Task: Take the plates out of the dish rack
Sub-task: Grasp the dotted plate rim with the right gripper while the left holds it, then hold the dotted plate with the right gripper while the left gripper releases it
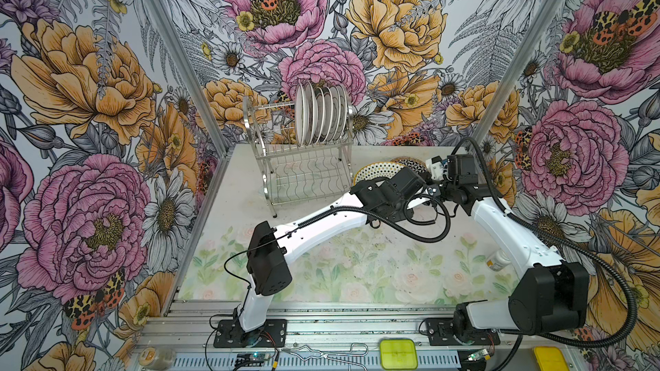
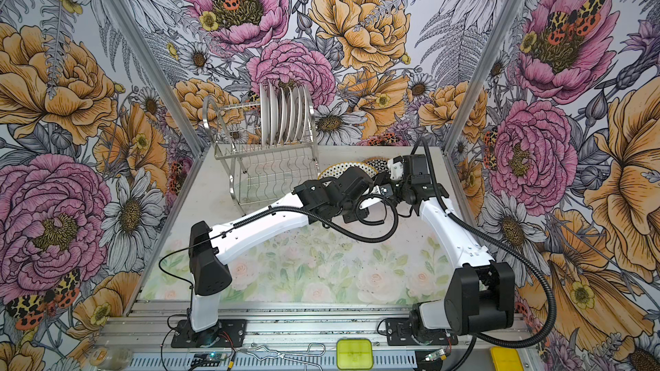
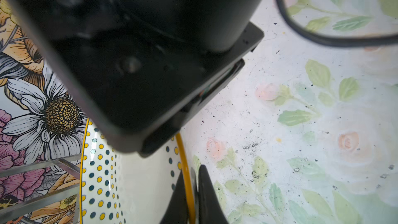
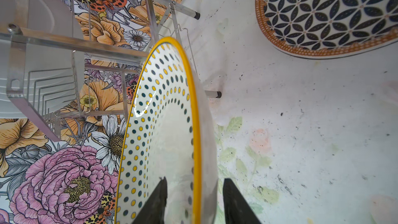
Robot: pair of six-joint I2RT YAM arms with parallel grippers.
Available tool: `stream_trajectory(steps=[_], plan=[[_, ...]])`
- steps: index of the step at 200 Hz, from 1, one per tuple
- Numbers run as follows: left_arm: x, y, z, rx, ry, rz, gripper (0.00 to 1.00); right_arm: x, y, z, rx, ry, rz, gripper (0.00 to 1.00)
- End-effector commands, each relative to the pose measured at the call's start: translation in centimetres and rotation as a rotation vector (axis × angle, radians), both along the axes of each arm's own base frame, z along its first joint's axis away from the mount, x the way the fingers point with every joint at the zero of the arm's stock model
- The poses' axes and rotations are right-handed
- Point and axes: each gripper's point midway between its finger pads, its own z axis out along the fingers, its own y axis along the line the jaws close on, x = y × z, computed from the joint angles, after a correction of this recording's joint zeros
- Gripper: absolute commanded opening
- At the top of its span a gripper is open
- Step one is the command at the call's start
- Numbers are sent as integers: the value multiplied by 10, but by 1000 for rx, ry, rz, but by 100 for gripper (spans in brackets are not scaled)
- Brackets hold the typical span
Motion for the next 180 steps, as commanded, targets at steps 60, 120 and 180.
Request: stream_trajectory(steps=[60, 120, 180], plan=[[29, -11, 52, -80, -185, 55, 0, 7, 1, -2, -24, -7, -4, 8], [38, -12, 50, -68, -212, 100, 26, 10, -6, 1, -65, -36, -36, 0], [35, -9, 60, -100, -207, 100, 50, 21, -18, 6, -121, -78, -86, 0]])
